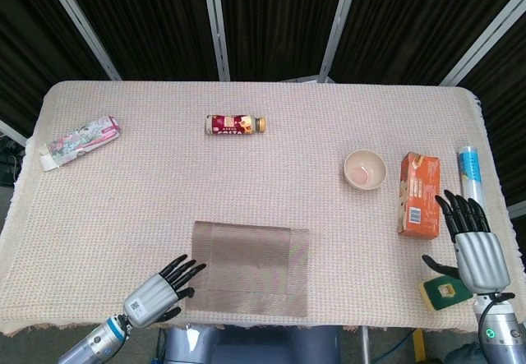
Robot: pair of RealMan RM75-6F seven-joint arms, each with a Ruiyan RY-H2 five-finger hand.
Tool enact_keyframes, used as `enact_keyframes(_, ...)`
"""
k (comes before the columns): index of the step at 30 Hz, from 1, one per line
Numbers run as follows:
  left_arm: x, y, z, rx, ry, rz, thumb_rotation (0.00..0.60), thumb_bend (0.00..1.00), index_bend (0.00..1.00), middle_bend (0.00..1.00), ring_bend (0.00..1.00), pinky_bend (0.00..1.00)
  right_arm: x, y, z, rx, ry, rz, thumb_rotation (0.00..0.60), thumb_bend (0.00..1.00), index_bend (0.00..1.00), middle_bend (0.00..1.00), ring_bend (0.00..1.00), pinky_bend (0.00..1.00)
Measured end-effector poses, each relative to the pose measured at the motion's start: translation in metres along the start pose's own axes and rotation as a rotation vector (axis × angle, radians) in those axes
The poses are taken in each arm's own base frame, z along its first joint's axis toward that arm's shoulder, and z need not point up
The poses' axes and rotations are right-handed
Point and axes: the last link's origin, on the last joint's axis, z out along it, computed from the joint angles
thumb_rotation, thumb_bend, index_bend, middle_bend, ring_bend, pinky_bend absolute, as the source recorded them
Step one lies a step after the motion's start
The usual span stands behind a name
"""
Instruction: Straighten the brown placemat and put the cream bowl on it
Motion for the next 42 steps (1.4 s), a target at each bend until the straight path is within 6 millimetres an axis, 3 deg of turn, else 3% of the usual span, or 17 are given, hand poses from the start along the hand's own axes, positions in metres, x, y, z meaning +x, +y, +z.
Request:
enact_keyframes(13, -0.012, 0.001, 0.004, 0.009, -0.01, -0.008, 0.6, 0.28, 0.42, 0.0, 0.0, 0.0, 0.002, 0.001, 0.0, 0.001, 0.007, 0.008, 0.6, 0.0, 0.0, 0.0, 0.0, 0.0)
enact_keyframes(33, -0.015, 0.008, 0.013, -0.007, -0.007, -0.008, 0.6, 0.38, 0.46, 0.0, 0.0, 0.0, 0.003, 0.002, 0.0, 0.001, 0.012, 0.01, 0.6, 0.0, 0.0, 0.0, 0.0, 0.0)
enact_keyframes(42, -0.016, 0.009, 0.015, -0.007, -0.018, -0.012, 0.6, 0.47, 0.57, 0.0, 0.0, 0.0, 0.004, 0.002, -0.001, 0.003, 0.016, 0.015, 0.6, 0.0, 0.0, 0.0, 0.0, 0.0)
